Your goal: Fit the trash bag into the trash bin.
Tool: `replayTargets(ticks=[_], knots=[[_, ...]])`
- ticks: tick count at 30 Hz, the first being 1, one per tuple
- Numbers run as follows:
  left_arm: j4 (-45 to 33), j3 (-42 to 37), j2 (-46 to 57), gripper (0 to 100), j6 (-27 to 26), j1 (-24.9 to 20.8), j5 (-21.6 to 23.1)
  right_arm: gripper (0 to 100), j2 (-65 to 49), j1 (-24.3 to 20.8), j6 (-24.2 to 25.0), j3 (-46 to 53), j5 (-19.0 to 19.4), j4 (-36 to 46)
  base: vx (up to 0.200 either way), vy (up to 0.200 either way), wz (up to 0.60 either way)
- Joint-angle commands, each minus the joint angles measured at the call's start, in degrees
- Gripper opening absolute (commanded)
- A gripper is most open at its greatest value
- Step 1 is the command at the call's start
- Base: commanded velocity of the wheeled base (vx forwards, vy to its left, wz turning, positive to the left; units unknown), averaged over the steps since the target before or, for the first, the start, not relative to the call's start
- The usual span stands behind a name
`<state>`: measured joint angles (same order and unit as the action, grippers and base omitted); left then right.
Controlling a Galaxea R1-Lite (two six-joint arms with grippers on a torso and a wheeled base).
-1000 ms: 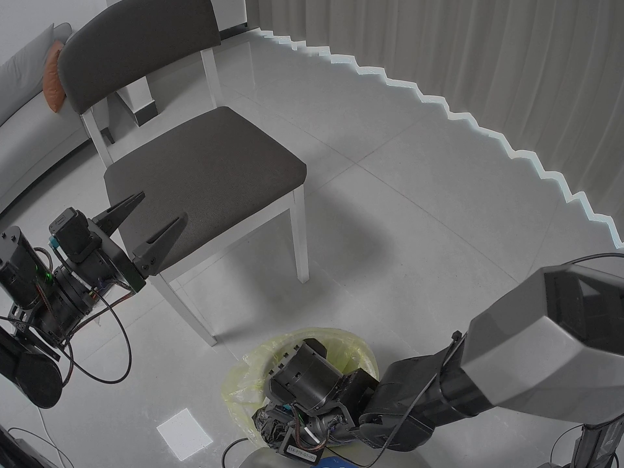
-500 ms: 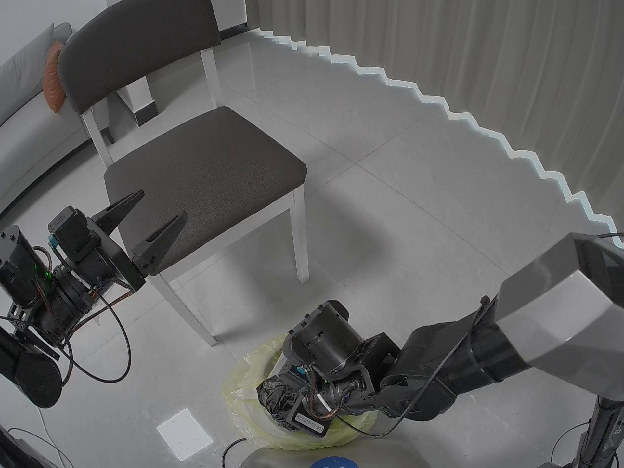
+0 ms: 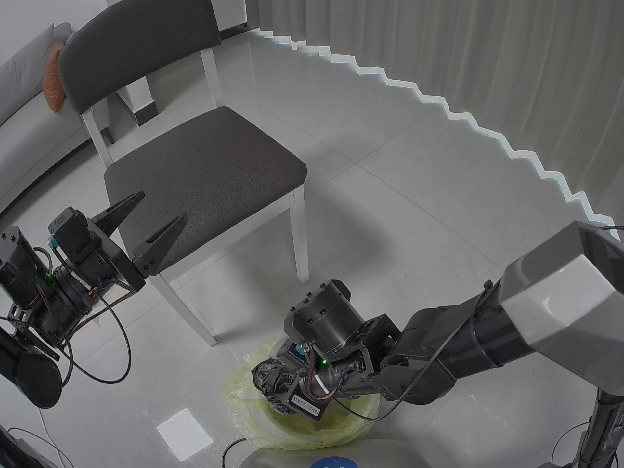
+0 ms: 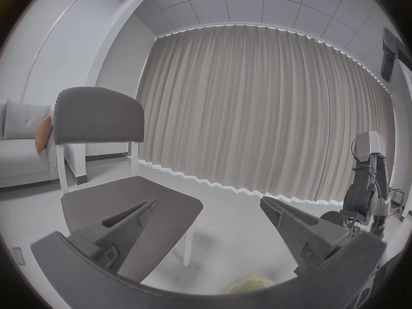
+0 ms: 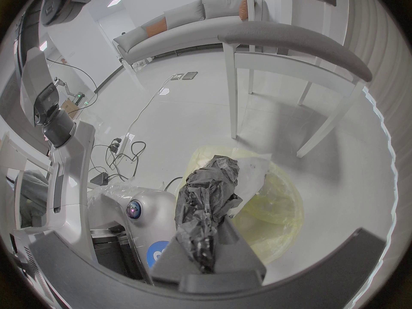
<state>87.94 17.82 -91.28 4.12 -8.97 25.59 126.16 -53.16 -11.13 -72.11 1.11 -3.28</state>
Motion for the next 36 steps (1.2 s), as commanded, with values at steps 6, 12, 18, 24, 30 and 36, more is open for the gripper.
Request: replayTargets(ticks=[6, 12, 18, 24, 30, 36], knots=[[0.04, 0.02, -0.04, 100, 0.01, 0.1, -0.01, 0, 2.6, 3.86, -0.3, 0.04, 0.03, 1.26, 0.0, 0.0, 0.0], [0.04, 0.19, -0.12, 100, 0.1, 0.1, -0.1, 0, 6.11, 5.97, -1.44, -0.4, 0.12, 2.49, 0.0, 0.0, 0.0], [0.04, 0.37, -0.04, 100, 0.1, 0.18, -0.01, 0, 9.81, 6.93, -1.53, -1.72, 0.21, 2.58, 0.0, 0.0, 0.0], [0.04, 0.55, -0.04, 100, 0.1, 0.8, -0.01, 0, 12.53, 5.88, -2.05, -3.3, 0.21, 2.66, 0.0, 0.0, 0.0], [0.04, 0.63, -0.12, 100, 0.1, 0.97, -0.01, 0, 12.09, 2.71, -1.88, -1.28, 0.3, 2.75, 0.0, 0.0, 0.0], [0.04, 0.55, -0.12, 100, 0.1, 0.97, -0.01, 0, 13.23, 4.91, -1.79, -2.86, 0.21, 2.84, 0.0, 0.0, 0.0]])
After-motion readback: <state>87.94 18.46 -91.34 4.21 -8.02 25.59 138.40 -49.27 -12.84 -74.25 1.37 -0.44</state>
